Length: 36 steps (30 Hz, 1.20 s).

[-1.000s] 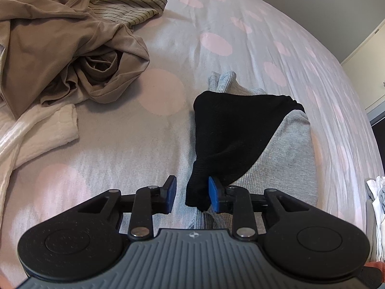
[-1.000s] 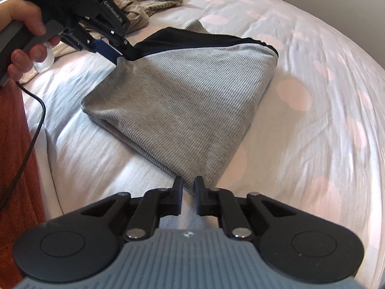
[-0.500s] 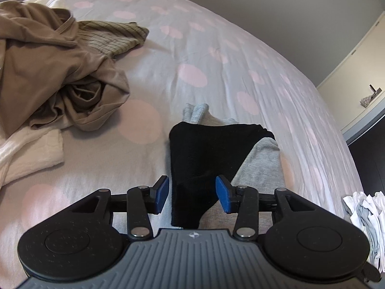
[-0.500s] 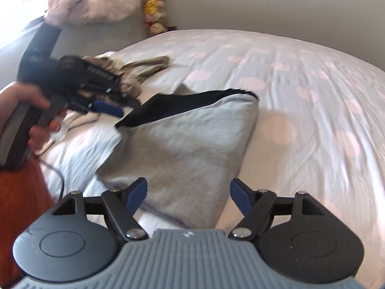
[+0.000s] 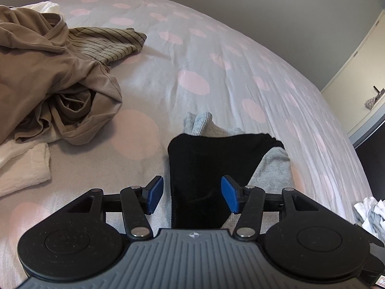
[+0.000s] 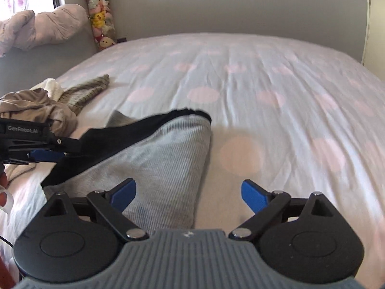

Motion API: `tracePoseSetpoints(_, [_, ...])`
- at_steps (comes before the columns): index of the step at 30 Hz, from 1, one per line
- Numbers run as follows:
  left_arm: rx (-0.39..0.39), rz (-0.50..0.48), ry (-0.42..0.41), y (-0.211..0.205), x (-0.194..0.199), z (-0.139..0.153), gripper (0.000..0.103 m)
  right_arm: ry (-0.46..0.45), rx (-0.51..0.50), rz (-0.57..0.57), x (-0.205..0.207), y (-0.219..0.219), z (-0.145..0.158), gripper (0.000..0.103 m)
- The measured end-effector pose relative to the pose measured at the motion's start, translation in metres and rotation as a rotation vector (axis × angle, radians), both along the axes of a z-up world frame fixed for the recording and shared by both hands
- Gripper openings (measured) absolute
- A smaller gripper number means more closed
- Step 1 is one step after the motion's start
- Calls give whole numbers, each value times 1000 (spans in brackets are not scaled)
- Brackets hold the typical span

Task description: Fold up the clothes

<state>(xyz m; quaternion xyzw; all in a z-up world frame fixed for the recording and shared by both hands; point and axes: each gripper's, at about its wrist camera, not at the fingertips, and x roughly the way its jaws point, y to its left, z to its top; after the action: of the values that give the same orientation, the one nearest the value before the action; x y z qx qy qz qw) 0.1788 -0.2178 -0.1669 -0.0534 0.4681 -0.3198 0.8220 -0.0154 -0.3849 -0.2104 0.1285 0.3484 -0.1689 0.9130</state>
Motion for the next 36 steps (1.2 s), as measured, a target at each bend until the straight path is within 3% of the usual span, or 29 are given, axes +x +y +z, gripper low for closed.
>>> tracePoseSetpoints(7, [41,1,82,-3,4,-18,60,32,99,-3,0,0,-32,102])
tracePoseSetpoints(14, [-4,19,115,3,6,-25,66,7,134,-4,-3,-1,-38,103])
tracePoseSetpoints(18, [-67,17,151,6,10,-28,80,-12,156,-24,-4,-3,-39,103])
tracePoseSetpoints(23, [-71,13,152,7,10,-28,81,-50,200,-63,-7,-8,-41,103])
tracePoseSetpoints(27, [-122,21,178,11,13,-31,88,-78,225,-86,-10,-10,-41,103])
tracePoseSetpoints(36, [-134,61,146,10,6,-31,89,-170,299,-116,-19,-19,-43,103])
